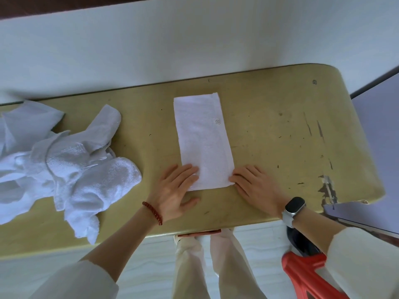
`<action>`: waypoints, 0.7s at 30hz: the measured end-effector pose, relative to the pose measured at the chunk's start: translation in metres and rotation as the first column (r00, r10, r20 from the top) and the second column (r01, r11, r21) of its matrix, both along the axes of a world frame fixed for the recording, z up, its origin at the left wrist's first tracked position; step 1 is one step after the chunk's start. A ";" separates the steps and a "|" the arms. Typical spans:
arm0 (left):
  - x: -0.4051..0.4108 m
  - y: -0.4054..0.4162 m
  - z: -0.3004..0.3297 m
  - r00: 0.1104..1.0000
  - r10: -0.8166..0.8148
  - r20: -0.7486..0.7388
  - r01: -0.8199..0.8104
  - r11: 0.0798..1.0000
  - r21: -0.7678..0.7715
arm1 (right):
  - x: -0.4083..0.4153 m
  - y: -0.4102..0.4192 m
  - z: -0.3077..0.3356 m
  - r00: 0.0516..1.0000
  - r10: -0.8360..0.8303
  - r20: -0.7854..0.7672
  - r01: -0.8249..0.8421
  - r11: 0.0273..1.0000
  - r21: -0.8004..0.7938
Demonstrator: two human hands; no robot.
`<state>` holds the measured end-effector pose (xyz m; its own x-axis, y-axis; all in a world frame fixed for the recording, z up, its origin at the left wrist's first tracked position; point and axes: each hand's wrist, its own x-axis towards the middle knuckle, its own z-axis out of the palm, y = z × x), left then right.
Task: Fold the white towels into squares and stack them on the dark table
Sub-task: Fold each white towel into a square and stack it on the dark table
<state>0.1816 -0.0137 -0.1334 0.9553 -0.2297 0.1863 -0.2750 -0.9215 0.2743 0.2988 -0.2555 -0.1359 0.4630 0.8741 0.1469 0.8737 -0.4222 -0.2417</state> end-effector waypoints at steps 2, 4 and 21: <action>-0.001 0.000 -0.001 1.000 0.004 0.008 -0.004 1.000 -0.015 | 0.000 0.005 0.003 1.000 -0.015 -0.015 0.015 1.000 0.017; 0.002 0.000 -0.002 0.999 0.031 0.035 -0.030 0.999 -0.030 | -0.001 0.011 0.008 0.997 -0.040 -0.061 0.044 0.997 0.056; 0.004 0.003 0.013 0.996 -0.008 0.093 0.019 0.993 -0.113 | -0.004 0.019 0.022 0.991 0.059 -0.116 -0.049 0.995 0.089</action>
